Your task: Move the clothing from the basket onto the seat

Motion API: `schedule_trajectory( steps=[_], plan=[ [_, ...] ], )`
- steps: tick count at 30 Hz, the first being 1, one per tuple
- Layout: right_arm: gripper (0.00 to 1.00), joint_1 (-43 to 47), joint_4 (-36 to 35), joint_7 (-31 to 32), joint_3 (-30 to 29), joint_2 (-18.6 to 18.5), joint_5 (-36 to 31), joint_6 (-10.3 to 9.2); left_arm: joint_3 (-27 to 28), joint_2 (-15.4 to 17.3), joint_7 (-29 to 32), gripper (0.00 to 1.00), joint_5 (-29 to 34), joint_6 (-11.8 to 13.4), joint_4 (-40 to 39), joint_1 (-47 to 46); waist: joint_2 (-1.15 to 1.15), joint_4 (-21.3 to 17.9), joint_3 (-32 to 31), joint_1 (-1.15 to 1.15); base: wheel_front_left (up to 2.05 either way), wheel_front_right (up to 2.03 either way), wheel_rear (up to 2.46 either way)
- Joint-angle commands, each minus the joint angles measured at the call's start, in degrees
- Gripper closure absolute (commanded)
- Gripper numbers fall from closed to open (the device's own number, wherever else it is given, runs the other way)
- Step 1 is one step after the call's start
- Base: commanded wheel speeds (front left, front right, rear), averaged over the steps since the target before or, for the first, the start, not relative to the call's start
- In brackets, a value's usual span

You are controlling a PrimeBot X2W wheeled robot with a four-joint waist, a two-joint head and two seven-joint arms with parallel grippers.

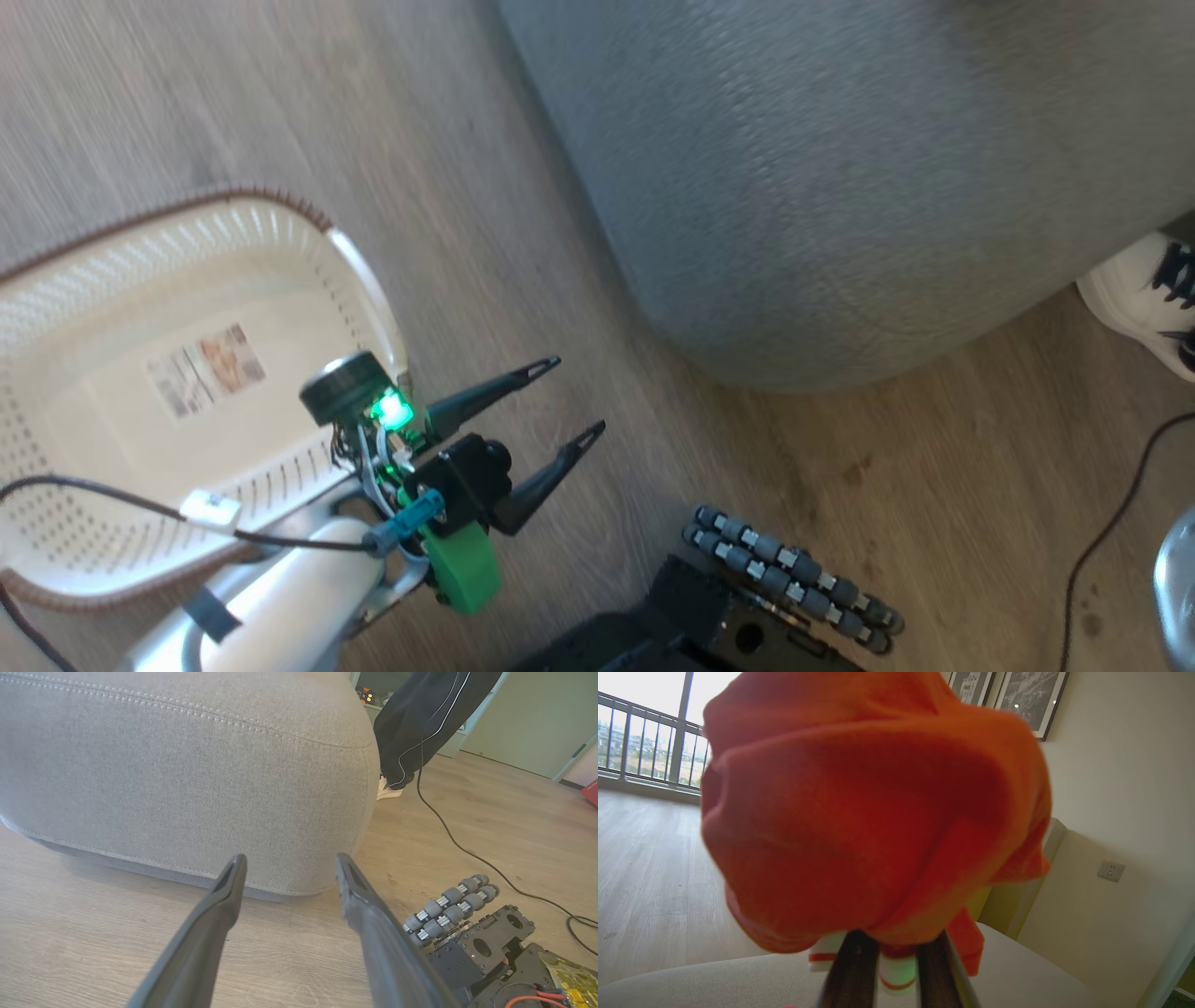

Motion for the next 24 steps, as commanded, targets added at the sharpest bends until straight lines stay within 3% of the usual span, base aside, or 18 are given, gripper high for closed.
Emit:
schedule_trajectory(
  steps=[1, 11, 17, 24],
  plan=[
    [1.00, -3.29, 1.20, -0.36, -1.56, -2.07, -0.17, -0.02, 1.54, 1.18, -0.28, 0.00, 0.57, -0.04, -2.15, -1.67, 0.00, 1.97, 4.27, -0.01, 0.00, 0.00, 0.00],
    [1.00, -11.61, 12.75, -0.36, -6.40, -5.45, -4.83, -0.02, 5.25, 0.29, -0.28, 0.00, 1.77, -0.03, -3.26, -3.66, 0.00, 7.27, 8.32, -0.01, 0.00, 0.00, 0.00],
    [1.00, -10.42, 15.84, -0.36, -11.26, -2.71, -8.00, -0.02, 6.06, -1.06, -0.28, 0.00, 2.02, -0.03, -3.39, -3.45, 0.00, 9.67, 8.98, -0.01, 0.00, 0.00, 0.00],
    [1.00, -9.19, 24.83, -0.36, -15.40, -0.11, -13.26, -0.02, 7.58, -0.82, -0.28, 0.00, 2.17, -0.04, -3.08, -2.22, 0.00, 10.17, 8.71, -0.01, 0.00, 0.00, 0.00]
  ],
)
